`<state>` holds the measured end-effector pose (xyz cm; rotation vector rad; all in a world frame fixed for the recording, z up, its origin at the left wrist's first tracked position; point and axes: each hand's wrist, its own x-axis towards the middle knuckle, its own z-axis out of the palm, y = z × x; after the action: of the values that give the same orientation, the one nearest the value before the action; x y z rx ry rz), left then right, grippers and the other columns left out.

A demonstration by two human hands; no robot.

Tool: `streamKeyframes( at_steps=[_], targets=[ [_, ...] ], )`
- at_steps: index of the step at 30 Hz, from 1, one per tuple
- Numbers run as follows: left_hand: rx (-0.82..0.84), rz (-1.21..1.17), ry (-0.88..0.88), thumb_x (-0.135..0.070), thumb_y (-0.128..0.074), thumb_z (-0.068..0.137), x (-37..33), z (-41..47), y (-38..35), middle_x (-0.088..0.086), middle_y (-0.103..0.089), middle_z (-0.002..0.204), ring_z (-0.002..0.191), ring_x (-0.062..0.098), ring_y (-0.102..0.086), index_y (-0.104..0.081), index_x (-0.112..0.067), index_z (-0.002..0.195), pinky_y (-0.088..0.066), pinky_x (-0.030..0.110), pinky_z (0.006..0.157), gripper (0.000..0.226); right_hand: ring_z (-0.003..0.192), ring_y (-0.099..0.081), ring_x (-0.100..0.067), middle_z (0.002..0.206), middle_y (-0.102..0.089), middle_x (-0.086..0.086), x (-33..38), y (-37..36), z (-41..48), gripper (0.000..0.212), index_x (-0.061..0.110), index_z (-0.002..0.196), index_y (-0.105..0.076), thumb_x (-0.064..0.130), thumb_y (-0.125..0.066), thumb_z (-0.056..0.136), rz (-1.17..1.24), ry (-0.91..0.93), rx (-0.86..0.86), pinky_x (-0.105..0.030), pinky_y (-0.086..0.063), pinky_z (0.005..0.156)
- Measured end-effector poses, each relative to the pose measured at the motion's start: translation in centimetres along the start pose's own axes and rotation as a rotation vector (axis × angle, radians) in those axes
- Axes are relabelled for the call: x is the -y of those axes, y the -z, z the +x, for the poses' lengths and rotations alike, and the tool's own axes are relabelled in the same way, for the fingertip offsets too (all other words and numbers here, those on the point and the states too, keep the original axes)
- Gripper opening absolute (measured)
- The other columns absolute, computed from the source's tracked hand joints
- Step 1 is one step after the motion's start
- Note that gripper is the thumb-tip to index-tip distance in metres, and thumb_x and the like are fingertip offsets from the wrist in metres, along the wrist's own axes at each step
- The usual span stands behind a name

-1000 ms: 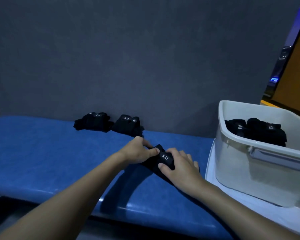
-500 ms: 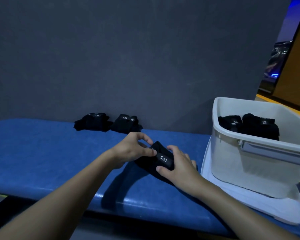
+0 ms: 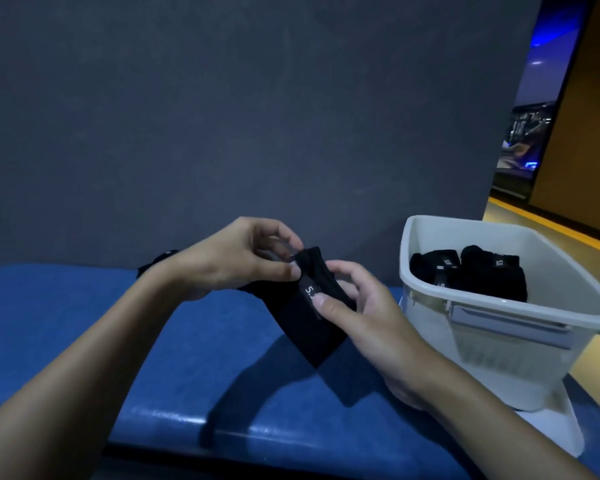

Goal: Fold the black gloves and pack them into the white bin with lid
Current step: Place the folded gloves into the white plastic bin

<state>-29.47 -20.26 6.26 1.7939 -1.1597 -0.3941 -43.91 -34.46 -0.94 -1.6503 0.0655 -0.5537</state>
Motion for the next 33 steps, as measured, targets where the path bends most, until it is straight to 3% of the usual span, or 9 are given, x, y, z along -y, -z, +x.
streamKeyframes(
  at_steps=[3,7,11,17,21,23,26,30,33],
  targets=[
    [0.050,0.055,-0.079,-0.023,-0.079,0.082,-3.4,0.4,0.7,0.012,-0.070,0.110,0.093,0.023,-0.070,-0.069,-0.020,0.108,-0.058,0.027,0.070,0.028,0.102,-0.068,-0.017,0.108,-0.072,-0.003,2.3,0.6,-0.3,0.035,0.025,0.117,-0.059,0.016,-0.069,0.085,0.004,0.159,-0.108,-0.033,-0.055,0.089],
    [0.146,0.118,-0.133,-0.031,-0.078,0.076,-8.1,2.3,0.6,0.016,-0.074,0.104,0.098,0.030,-0.072,-0.066,-0.022,0.116,-0.058,0.043,0.088,0.043,0.102,-0.067,-0.014,0.107,-0.071,-0.004,5.4,2.5,-0.4,0.031,0.021,0.116,-0.057,0.012,-0.068,0.088,-0.022,0.283,-0.211,-0.032,-0.054,0.089],
    [0.151,0.172,-0.197,-0.021,-0.079,0.076,-11.4,5.4,-1.0,0.021,-0.074,0.096,0.082,0.025,-0.071,-0.066,-0.018,0.111,-0.057,0.041,0.077,0.038,0.102,-0.066,-0.017,0.108,-0.069,-0.004,7.4,5.0,-0.3,0.027,0.024,0.115,-0.056,0.016,-0.067,0.091,-0.130,0.282,-0.259,-0.039,-0.054,0.091],
    [0.261,0.125,-0.224,-0.019,-0.079,0.071,-14.1,10.4,-4.3,0.006,-0.075,0.088,0.077,0.015,-0.068,-0.065,-0.015,0.113,-0.053,0.030,0.070,0.045,0.096,-0.061,0.000,0.103,-0.066,0.010,9.7,12.0,-1.4,0.023,0.024,0.116,-0.061,0.033,-0.055,0.095,-0.441,0.270,-0.422,-0.022,-0.050,0.084],
    [0.345,0.123,-0.223,-0.010,-0.076,0.081,-14.4,13.9,-7.2,0.004,-0.075,0.090,0.079,0.014,-0.068,-0.064,-0.015,0.114,-0.053,0.030,0.071,0.036,0.113,-0.055,-0.006,0.104,-0.063,0.026,8.0,17.3,-3.3,0.027,0.036,0.106,-0.063,0.053,-0.046,0.094,-0.819,0.125,-0.563,-0.046,-0.040,0.104],
    [0.393,0.124,-0.225,-0.009,-0.076,0.082,-14.6,15.3,-8.7,0.003,-0.074,0.088,0.080,0.014,-0.068,-0.064,-0.014,0.114,-0.055,0.027,0.070,0.035,0.122,-0.050,-0.011,0.116,-0.061,0.024,7.2,18.8,-4.0,0.033,0.037,0.114,-0.061,0.057,-0.043,0.094,-0.870,0.027,-0.558,-0.049,-0.035,0.109],
    [0.464,0.128,-0.230,-0.008,-0.075,0.082,-14.6,17.4,-10.9,0.010,-0.075,0.094,0.087,0.019,-0.069,-0.065,-0.014,0.115,-0.057,0.036,0.079,0.035,0.126,-0.048,-0.009,0.130,-0.058,0.013,6.5,20.1,-4.3,0.044,0.029,0.132,-0.056,0.051,-0.045,0.096,-0.816,-0.060,-0.569,-0.031,-0.038,0.101],
    [0.560,0.140,-0.203,-0.008,-0.077,0.081,-13.4,19.8,-13.9,0.017,-0.071,0.100,0.092,0.023,-0.068,-0.066,-0.014,0.116,-0.052,0.043,0.091,0.037,0.087,-0.057,0.008,0.088,-0.063,0.025,5.7,20.4,-4.6,0.035,0.027,0.120,-0.063,0.043,-0.039,0.100,-0.710,-0.057,-0.557,-0.008,-0.038,0.068],
    [0.649,0.155,-0.160,-0.005,-0.076,0.082,-12.1,20.8,-15.9,0.008,-0.068,0.091,0.087,0.019,-0.066,-0.066,-0.013,0.116,-0.053,0.032,0.080,0.037,0.094,-0.059,0.004,0.103,-0.067,0.017,5.2,20.3,-4.3,0.045,0.023,0.128,-0.060,0.048,-0.038,0.098,-0.701,-0.056,-0.548,-0.016,-0.046,0.078]
  ],
)
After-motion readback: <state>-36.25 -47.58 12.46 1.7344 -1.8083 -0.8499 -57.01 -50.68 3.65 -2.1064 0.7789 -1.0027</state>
